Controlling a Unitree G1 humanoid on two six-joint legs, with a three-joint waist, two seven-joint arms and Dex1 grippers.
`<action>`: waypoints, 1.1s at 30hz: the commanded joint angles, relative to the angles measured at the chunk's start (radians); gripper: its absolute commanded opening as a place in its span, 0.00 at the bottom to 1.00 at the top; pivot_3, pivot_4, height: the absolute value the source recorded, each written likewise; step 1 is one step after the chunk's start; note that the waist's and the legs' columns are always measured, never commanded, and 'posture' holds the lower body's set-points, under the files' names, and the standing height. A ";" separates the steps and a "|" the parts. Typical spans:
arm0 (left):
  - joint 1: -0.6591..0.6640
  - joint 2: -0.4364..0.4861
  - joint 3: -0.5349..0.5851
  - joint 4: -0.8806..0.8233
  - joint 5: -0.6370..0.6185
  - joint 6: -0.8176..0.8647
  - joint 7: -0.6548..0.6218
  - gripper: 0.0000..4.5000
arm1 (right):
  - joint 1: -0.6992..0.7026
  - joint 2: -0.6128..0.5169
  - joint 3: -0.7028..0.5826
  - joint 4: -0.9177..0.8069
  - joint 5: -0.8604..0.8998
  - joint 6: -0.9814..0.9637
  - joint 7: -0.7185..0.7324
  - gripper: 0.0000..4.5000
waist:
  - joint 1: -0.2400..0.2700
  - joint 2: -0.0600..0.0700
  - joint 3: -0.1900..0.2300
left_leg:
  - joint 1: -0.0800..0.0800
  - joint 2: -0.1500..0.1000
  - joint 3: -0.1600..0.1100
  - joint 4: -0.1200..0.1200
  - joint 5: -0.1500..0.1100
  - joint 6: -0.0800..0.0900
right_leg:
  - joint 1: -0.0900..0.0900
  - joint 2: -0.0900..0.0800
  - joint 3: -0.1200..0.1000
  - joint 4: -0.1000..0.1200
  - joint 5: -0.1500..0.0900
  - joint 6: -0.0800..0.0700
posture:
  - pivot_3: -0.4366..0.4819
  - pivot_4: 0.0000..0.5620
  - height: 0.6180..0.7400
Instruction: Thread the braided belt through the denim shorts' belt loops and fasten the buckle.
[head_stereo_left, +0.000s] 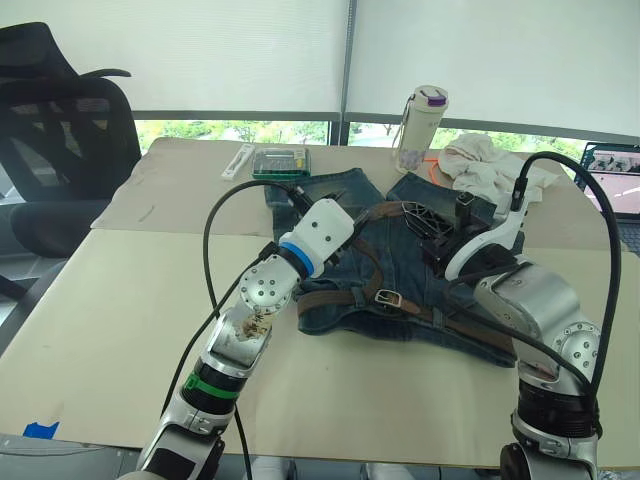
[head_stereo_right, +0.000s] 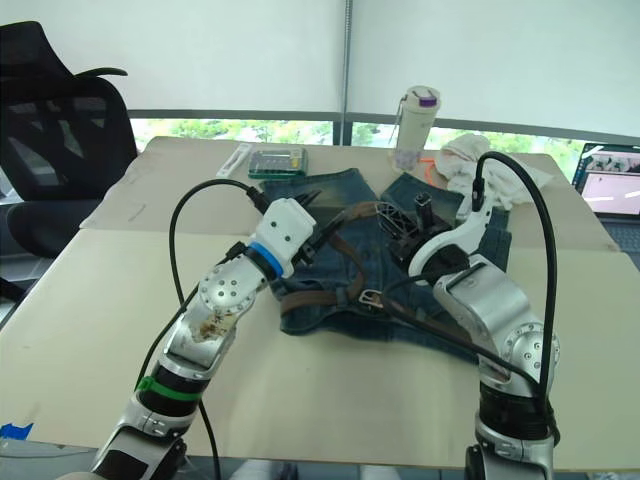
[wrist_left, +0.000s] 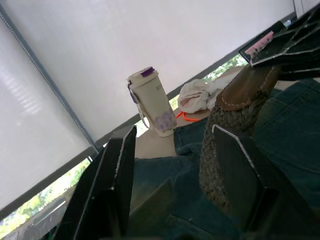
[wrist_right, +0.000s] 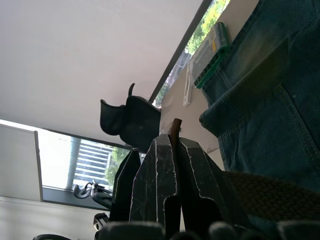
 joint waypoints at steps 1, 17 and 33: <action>0.008 0.017 -0.014 -0.030 0.026 -0.064 -0.027 0.27 | -0.013 -0.019 -0.017 -0.042 0.024 -0.011 0.021 0.00 | 0.000 0.000 0.000 | 0.000 0.000 0.000 0.000 0.000 0.000 | 0.000 0.000 0.000 0.000 0.000 0.000 | 0.48 0.27 1.00; 0.084 0.014 -0.002 -0.106 0.042 -0.060 -0.052 0.27 | -0.017 -0.063 -0.008 -0.013 0.023 -0.023 0.055 0.00 | 0.000 0.000 0.000 | 0.000 0.000 0.000 0.000 0.000 0.000 | 0.000 0.000 0.000 0.000 0.000 0.000 | 0.48 0.27 1.00; 0.046 -0.016 0.011 -0.020 0.074 -0.091 -0.029 0.15 | -0.008 -0.038 0.009 -0.059 0.024 0.009 0.078 0.00 | 0.000 0.000 0.000 | 0.000 0.000 0.000 0.001 0.000 0.000 | 0.001 0.000 0.000 0.000 0.000 0.000 | 0.48 0.27 1.00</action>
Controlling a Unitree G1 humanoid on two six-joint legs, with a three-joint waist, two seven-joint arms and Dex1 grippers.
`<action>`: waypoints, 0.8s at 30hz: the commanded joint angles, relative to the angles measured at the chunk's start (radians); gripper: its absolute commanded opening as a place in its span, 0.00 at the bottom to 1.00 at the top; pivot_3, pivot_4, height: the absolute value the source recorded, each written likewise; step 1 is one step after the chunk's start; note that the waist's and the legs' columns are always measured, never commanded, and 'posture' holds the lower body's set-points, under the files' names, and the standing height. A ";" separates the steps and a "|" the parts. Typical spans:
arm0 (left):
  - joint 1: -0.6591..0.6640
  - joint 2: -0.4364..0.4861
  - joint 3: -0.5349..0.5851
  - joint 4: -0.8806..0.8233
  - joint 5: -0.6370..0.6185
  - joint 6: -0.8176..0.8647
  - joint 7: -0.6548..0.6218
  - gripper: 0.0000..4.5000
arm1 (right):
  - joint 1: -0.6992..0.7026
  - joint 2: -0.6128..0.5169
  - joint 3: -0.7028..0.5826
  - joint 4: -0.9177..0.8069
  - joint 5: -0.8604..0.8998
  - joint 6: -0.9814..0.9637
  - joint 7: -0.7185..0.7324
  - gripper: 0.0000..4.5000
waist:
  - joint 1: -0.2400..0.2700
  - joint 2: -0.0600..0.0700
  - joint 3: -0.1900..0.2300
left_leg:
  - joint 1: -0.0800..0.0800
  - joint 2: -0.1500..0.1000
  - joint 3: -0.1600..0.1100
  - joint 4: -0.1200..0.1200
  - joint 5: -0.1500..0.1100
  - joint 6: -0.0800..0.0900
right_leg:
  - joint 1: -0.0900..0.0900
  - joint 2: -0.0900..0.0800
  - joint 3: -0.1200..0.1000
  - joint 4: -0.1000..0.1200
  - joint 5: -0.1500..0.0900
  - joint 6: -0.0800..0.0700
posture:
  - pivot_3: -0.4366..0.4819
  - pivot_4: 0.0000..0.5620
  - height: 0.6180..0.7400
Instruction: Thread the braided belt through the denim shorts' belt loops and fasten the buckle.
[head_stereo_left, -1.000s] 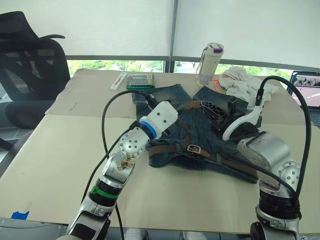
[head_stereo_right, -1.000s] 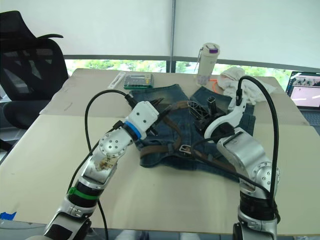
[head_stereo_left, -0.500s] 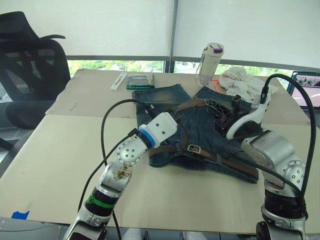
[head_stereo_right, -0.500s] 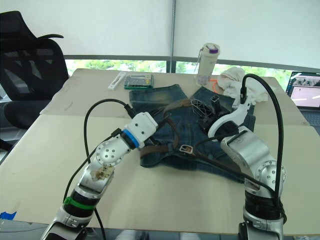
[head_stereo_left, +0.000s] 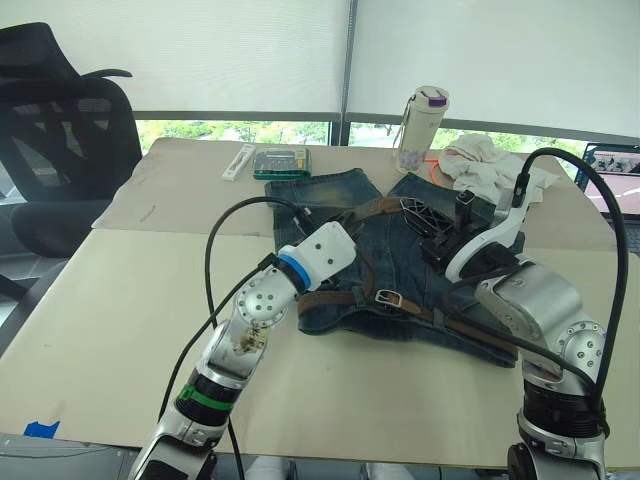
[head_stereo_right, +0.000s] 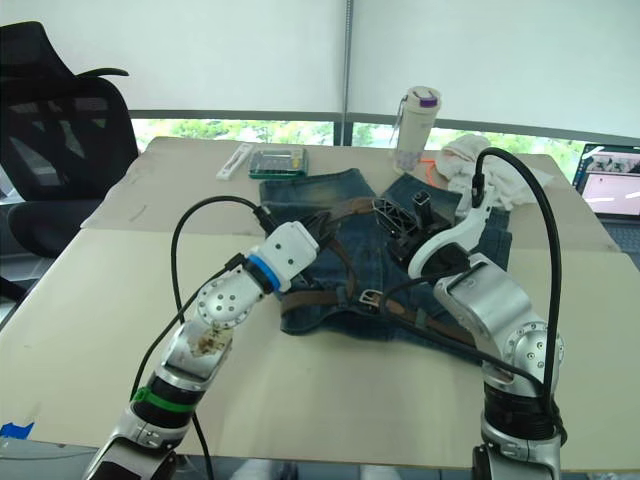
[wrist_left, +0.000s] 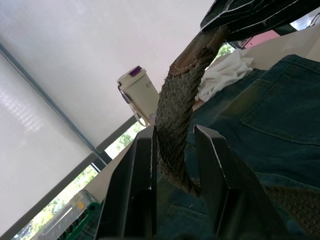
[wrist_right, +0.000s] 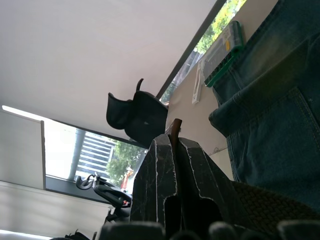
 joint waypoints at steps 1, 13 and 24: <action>-0.017 -0.006 0.017 -0.006 -0.005 -0.026 0.003 0.09 | -0.006 -0.001 -0.012 -0.053 0.024 0.010 0.025 0.00 | 0.000 0.000 0.000 | 0.000 0.000 0.000 0.000 0.000 0.000 | 0.000 0.000 0.000 0.000 0.000 0.000 | 0.48 0.27 1.00; 0.044 0.024 0.050 -0.012 0.004 0.017 0.002 0.00 | 0.057 -0.228 -0.017 -0.052 -0.193 0.110 0.234 0.39 | 0.001 0.001 0.000 | 0.000 0.000 0.000 0.000 0.000 0.000 | 0.001 0.000 0.000 0.000 0.000 0.000 | 0.48 0.27 1.00; 0.187 0.106 0.115 0.016 -0.067 0.027 -0.073 0.00 | 0.264 -0.681 0.482 -0.088 -1.329 0.040 0.849 0.69 | 0.002 0.001 -0.001 | 0.001 0.000 0.000 0.003 0.000 0.001 | 0.001 0.000 0.000 -0.004 0.000 0.000 | 0.48 0.27 1.00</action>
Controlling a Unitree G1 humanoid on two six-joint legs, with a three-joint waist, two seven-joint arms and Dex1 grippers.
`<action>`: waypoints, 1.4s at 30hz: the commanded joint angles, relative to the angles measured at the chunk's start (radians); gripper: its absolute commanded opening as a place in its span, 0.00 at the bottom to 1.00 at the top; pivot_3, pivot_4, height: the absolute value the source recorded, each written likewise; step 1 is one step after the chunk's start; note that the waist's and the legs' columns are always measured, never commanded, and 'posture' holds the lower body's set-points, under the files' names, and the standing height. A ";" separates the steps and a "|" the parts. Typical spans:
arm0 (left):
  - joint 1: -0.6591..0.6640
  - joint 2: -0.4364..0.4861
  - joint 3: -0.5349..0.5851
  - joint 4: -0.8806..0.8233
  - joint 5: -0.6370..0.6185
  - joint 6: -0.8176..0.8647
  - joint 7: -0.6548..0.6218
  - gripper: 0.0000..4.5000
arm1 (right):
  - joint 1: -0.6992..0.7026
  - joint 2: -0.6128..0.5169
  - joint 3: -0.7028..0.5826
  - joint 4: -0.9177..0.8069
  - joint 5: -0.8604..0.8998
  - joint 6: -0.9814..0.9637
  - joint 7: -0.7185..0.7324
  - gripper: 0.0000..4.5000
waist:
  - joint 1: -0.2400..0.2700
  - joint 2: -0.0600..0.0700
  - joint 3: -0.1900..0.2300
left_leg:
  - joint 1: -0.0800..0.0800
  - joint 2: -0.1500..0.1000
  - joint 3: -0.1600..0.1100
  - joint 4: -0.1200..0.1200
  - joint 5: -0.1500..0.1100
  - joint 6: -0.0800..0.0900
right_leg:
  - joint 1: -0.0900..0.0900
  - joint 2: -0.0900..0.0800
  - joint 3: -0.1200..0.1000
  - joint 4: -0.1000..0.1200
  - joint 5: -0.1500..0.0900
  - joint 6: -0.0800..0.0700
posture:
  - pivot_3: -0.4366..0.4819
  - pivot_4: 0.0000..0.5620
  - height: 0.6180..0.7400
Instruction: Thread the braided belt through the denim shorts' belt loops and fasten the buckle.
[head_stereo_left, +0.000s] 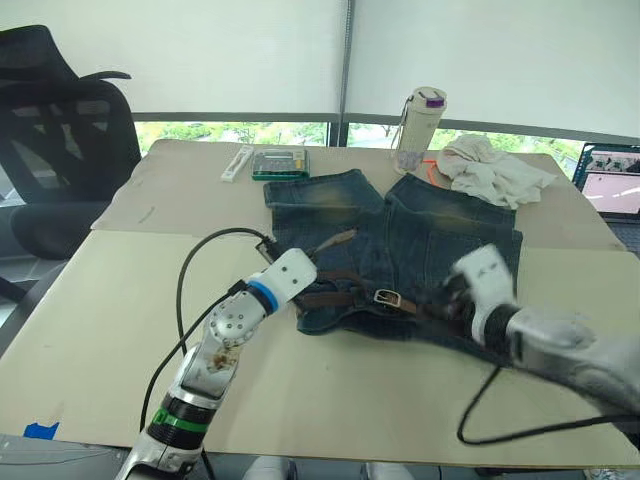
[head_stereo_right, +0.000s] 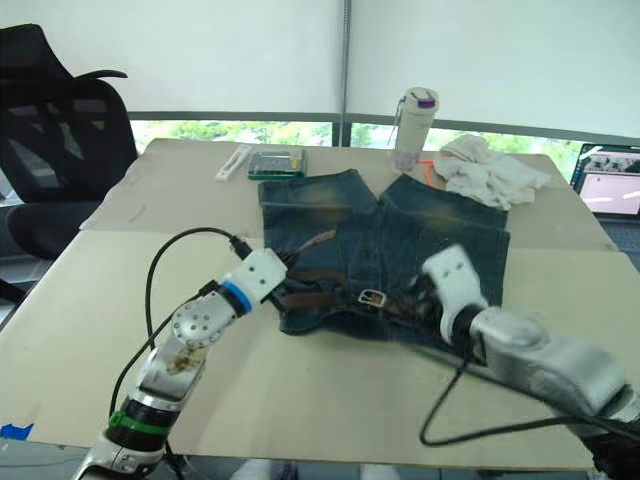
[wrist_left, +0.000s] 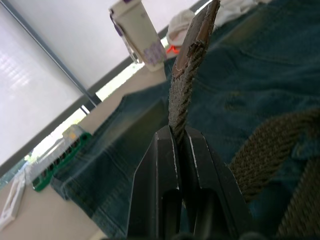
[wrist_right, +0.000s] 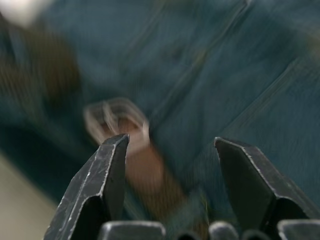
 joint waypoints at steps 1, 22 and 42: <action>0.010 -0.001 0.022 -0.012 -0.050 -0.008 -0.028 0.00 | -0.001 0.009 0.049 -0.009 -0.207 -0.081 0.112 0.69 | 0.001 0.000 0.000 | 0.000 0.000 0.000 0.000 0.000 0.000 | 0.000 0.000 0.000 0.000 0.000 0.000 | 0.48 0.27 1.00; 0.023 0.060 0.011 0.050 -0.122 -0.071 -0.170 0.00 | 0.030 0.245 -0.122 0.008 -0.402 -0.022 0.305 0.69 | 0.022 0.000 0.000 | 0.002 -0.001 0.000 0.002 0.000 0.000 | 0.002 0.000 0.000 0.003 0.000 0.000 | 0.48 0.27 1.00; -0.057 0.045 -0.005 0.003 -0.117 0.015 -0.195 0.00 | 0.047 0.384 -0.218 0.032 -0.561 -0.009 0.293 0.00 | 0.024 0.000 0.000 | 0.003 -0.001 -0.001 0.002 0.000 0.000 | 0.004 0.000 -0.001 0.003 0.000 0.000 | 0.48 0.27 1.00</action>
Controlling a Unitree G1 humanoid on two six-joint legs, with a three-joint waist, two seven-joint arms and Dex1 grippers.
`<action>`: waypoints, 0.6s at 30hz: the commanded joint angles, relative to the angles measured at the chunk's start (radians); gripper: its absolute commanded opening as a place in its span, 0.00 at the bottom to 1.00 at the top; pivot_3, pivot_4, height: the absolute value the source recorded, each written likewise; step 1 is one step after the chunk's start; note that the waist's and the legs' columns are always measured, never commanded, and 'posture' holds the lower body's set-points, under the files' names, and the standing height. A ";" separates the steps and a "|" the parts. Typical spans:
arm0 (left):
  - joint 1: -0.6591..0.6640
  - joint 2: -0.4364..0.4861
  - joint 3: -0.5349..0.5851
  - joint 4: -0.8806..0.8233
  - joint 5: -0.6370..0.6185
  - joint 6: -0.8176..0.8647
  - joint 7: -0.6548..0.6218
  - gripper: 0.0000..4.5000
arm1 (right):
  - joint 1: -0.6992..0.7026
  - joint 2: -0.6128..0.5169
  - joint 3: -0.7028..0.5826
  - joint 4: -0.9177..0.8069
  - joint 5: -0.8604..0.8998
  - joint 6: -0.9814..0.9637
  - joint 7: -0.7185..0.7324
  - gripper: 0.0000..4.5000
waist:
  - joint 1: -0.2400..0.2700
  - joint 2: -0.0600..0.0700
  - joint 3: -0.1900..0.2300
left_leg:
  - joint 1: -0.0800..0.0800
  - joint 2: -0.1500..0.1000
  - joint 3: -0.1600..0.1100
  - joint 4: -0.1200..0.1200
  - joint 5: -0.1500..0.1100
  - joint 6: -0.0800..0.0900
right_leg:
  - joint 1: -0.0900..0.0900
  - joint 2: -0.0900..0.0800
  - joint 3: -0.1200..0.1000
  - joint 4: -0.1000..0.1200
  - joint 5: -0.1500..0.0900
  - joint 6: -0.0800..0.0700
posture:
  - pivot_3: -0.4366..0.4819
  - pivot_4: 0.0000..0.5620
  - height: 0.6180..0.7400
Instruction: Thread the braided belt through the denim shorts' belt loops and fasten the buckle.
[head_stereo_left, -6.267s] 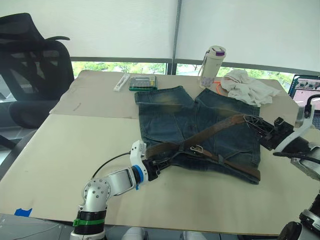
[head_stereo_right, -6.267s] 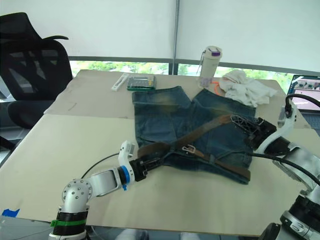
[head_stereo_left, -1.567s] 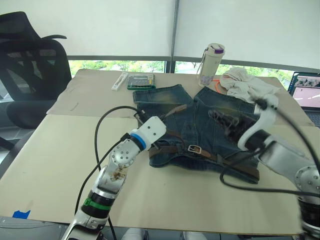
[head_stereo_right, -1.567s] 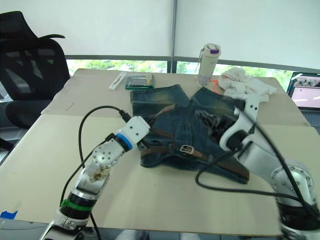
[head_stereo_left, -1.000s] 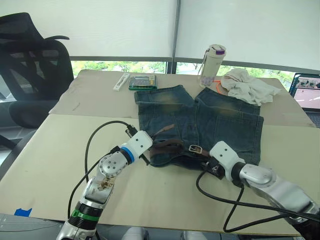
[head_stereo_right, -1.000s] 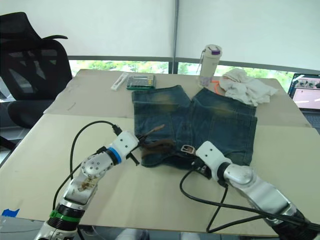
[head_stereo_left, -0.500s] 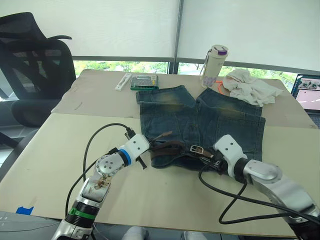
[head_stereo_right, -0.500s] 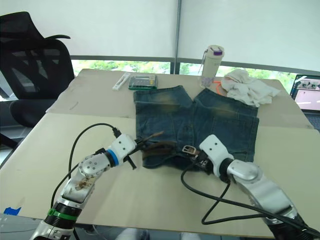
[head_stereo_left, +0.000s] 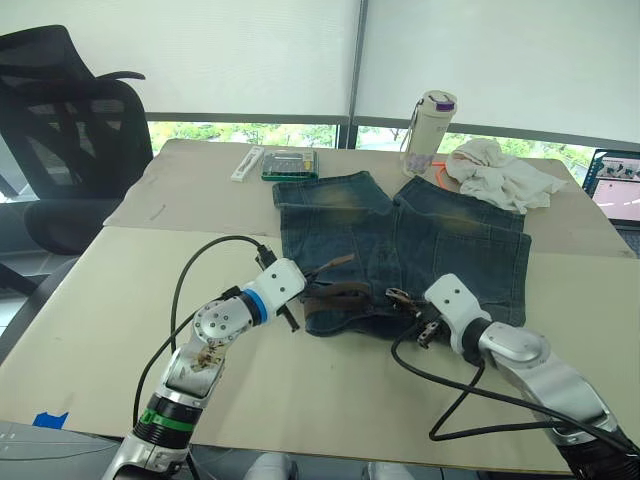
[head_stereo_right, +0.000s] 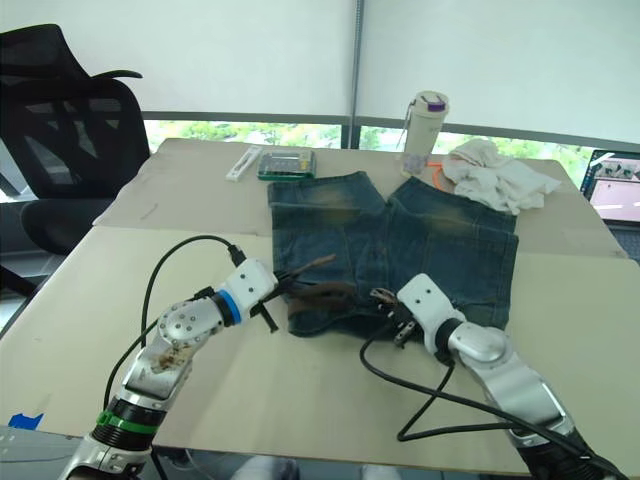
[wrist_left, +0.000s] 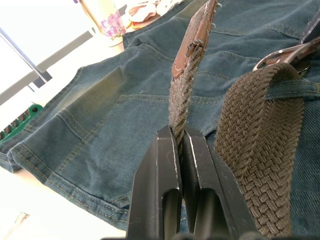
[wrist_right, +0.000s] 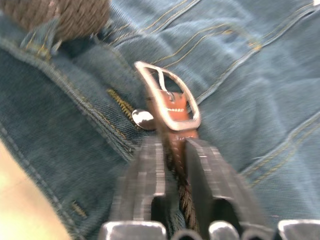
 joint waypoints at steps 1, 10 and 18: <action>-0.050 -0.010 -0.022 -0.036 0.007 0.042 -0.001 0.00 | 0.013 0.043 -0.107 -0.059 0.009 0.011 -0.040 0.00 | 0.000 0.000 0.000 | 0.000 0.000 0.000 0.000 0.000 0.000 | 0.000 0.000 0.000 0.000 0.000 0.000 | 0.48 0.27 1.00; -0.197 -0.155 -0.111 0.040 0.000 0.237 0.003 0.00 | -0.018 0.262 -0.228 -0.127 0.066 0.013 -0.139 0.00 | -0.003 0.000 0.000 | -0.001 -0.001 -0.001 0.003 0.000 0.000 | 0.000 0.001 0.000 0.001 0.000 0.000 | 0.48 0.27 1.00; -0.213 -0.194 -0.151 0.043 0.003 0.362 0.024 0.00 | 0.002 0.319 -0.199 -0.158 0.026 -0.014 -0.174 0.00 | -0.007 0.000 0.000 | -0.001 0.000 -0.001 0.004 0.000 0.000 | -0.001 0.002 0.000 0.001 0.000 0.000 | 0.48 0.27 1.00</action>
